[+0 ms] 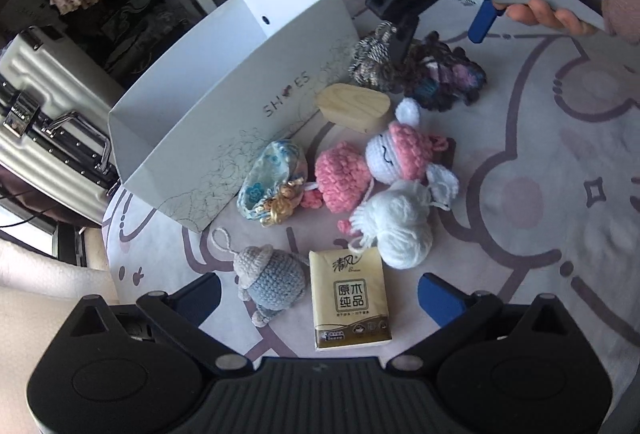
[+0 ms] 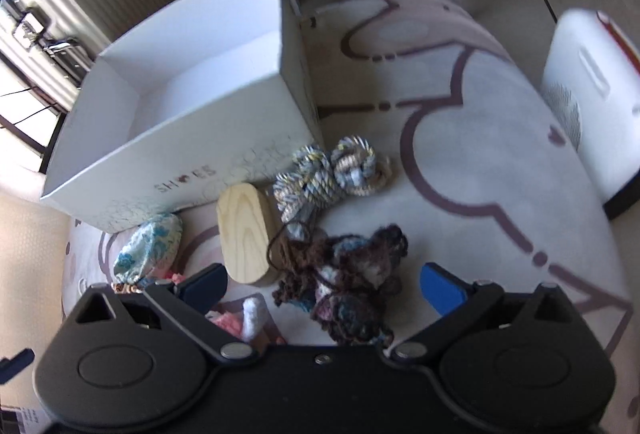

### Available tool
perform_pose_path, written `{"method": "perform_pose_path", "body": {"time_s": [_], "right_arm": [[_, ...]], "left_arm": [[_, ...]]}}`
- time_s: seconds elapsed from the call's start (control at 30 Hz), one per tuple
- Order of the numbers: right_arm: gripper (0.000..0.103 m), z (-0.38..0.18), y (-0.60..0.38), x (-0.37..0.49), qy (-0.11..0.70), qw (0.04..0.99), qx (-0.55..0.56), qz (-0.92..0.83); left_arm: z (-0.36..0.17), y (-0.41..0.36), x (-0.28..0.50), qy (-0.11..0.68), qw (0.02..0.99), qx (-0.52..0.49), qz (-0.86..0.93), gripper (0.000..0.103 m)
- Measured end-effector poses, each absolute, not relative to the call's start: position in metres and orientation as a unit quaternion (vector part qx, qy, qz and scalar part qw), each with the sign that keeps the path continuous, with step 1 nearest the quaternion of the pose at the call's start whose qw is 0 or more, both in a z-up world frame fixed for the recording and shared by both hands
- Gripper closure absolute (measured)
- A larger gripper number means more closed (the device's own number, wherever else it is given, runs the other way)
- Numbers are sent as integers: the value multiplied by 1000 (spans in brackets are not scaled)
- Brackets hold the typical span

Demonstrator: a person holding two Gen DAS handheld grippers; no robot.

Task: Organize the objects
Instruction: 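Grasp the yellow tissue pack with the left tool while the right tool grasps the dark crocheted flower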

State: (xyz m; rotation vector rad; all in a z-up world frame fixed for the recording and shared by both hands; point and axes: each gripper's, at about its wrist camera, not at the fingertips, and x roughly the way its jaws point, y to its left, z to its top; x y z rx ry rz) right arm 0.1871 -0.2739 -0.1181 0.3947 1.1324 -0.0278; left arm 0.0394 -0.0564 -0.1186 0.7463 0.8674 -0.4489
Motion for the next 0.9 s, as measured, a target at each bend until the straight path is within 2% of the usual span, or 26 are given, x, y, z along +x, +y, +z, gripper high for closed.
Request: {"method": "perform_pose_path", "body": {"time_s": [0.1, 0.17, 0.23, 0.33, 0.37, 0.5, 0.57, 0.63, 0.9], "right_arm": [[1, -130, -274, 189, 546, 811, 209, -25], [10, -134, -275, 191, 545, 806, 229, -28], [13, -139, -276, 193, 545, 800, 249, -29], [32, -147, -278, 197, 553, 792, 256, -32], [42, -149, -280, 198, 558, 789, 254, -35], [52, -150, -285, 197, 562, 787, 253, -25], [56, -145, -283, 197, 562, 791, 241, -18], [60, -142, -283, 195, 561, 794, 235, -12], [64, -138, -286, 184, 563, 796, 223, 1]], "left_arm": [[-125, -60, 39, 412, 811, 352, -219, 0], [-128, -60, 41, 414, 813, 342, -227, 0], [-131, -61, 43, 419, 813, 332, -233, 0], [-137, -59, 47, 424, 813, 322, -237, 0], [-138, -58, 48, 426, 814, 319, -235, 0], [-146, -53, 57, 456, 810, 297, -218, 0], [-148, -51, 59, 464, 811, 286, -213, 6], [-149, -51, 62, 469, 812, 280, -207, 18], [-158, -57, 67, 483, 802, 282, -209, 34]]}}
